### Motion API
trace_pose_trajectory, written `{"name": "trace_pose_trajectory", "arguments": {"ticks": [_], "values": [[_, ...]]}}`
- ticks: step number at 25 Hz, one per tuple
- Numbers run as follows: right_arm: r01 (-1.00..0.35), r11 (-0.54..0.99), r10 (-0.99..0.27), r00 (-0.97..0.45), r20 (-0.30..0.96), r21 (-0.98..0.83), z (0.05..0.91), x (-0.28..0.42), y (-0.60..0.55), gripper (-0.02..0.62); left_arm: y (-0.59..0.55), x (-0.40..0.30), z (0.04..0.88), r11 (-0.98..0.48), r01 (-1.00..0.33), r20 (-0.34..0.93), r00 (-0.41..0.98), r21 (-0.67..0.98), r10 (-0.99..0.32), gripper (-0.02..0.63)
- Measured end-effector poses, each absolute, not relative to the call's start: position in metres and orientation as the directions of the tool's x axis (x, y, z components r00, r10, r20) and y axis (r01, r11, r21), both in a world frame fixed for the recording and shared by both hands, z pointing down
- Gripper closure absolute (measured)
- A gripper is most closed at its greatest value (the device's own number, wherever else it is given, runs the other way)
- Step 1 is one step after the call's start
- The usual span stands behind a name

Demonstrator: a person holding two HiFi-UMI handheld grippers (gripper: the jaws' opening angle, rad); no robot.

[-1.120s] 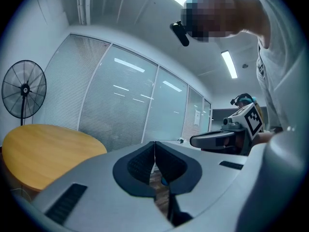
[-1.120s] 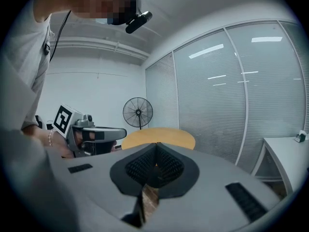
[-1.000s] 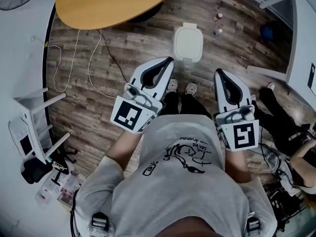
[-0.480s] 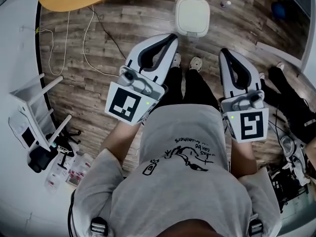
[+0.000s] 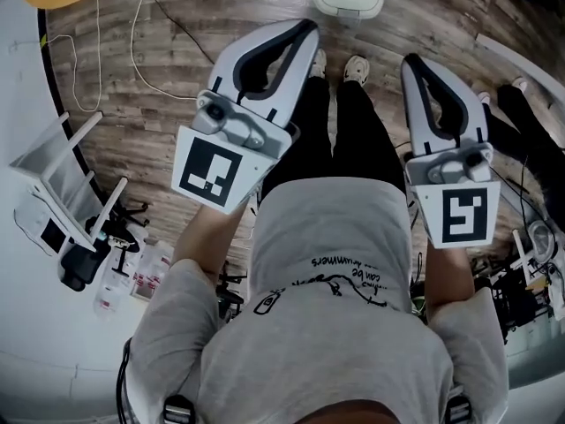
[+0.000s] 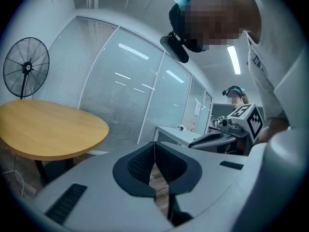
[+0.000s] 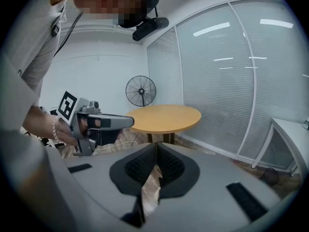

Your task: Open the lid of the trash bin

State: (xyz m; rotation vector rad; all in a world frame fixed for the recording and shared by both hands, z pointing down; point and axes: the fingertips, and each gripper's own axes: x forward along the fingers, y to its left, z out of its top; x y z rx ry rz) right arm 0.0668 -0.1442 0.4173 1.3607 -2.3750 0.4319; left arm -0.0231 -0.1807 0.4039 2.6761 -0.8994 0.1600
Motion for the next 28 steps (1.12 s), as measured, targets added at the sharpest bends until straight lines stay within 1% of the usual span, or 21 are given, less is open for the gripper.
{"name": "trace_pose_trajectory", "arguments": {"ticks": [5, 19, 28], "values": [[-0.861, 0.504, -0.739, -0.469, 0.483, -0.066, 0.453, 0.064, -0.143, 0.577, -0.177, -0.019, 0.439, -0.764, -0.592, 0.21, 0.806, 0.256, -0.554, 0.586], [-0.836, 0.548, -0.682, -0.468, 0.563, -0.032, 0.554, 0.047, -0.133, 0.569, -0.174, -0.021, 0.526, -0.741, -0.609, 0.256, 0.792, 0.281, -0.554, 0.586], [-0.805, 0.589, -0.648, -0.419, 0.636, 0.069, 0.631, 0.048, -0.13, 0.565, -0.176, -0.018, 0.577, -0.745, -0.612, 0.289, 0.787, 0.265, -0.544, 0.586]]}}
